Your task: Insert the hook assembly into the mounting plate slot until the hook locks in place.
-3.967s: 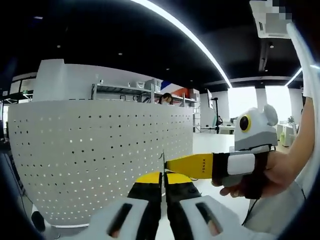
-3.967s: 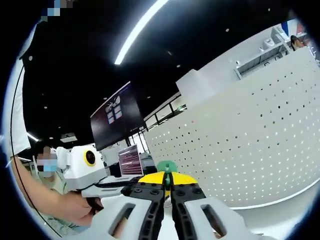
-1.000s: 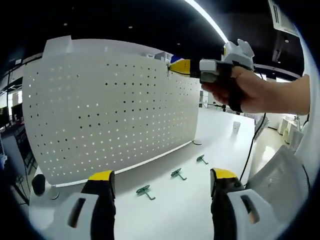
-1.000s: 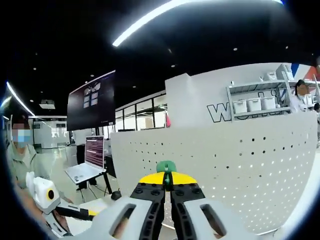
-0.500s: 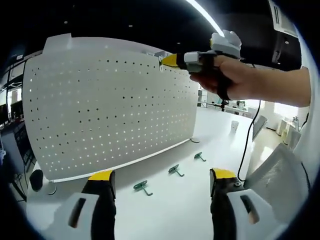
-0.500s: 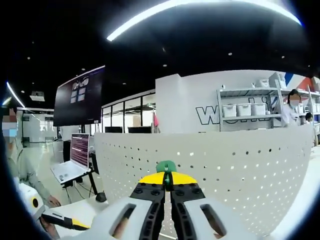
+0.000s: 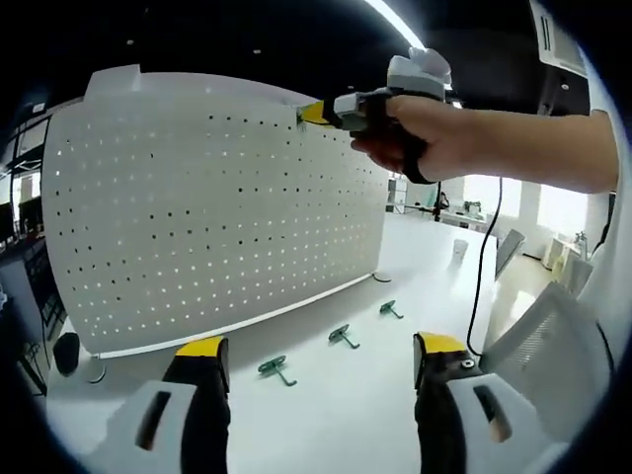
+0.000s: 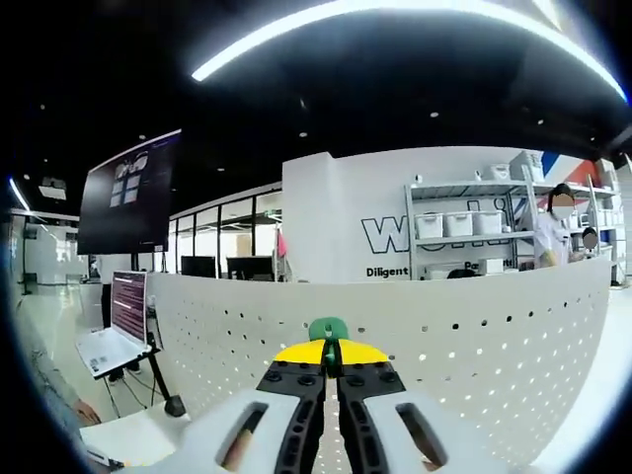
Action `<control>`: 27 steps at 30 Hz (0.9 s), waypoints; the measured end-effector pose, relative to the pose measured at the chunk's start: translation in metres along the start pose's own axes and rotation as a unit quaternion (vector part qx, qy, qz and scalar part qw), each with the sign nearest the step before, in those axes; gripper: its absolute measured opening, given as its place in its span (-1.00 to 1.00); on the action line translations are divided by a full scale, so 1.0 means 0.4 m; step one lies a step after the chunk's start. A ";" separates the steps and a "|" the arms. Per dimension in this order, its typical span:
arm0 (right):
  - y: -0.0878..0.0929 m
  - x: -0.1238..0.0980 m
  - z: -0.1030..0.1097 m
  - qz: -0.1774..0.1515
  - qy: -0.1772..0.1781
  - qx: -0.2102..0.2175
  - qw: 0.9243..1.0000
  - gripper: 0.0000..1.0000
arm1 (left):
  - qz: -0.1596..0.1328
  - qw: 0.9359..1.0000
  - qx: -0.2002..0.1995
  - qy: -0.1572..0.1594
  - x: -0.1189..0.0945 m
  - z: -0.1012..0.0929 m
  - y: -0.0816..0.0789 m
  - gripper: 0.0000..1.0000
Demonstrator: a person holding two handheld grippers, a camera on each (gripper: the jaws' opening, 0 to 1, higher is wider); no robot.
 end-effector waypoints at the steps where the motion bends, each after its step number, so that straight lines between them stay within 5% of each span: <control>1: 0.002 0.005 0.001 0.000 0.004 0.003 1.000 -1.00 | -0.001 1.000 -0.001 0.001 0.000 0.000 0.000 0.56; 27: 0.030 0.086 0.015 -0.012 0.037 0.022 0.999 -0.99 | 0.006 1.000 -0.016 0.014 -0.005 -0.002 0.022 0.55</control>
Point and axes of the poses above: the point that each gripper's makers call its tool centre point, and the gripper's own axes: x roughly forward along the fingers, z roughly to its left, y roughly out of its underside, the point moved 9 cm from there along -x, roughly backward along the fingers, and after that the axes turned 1 degree about -x, right-handed, at the moved point
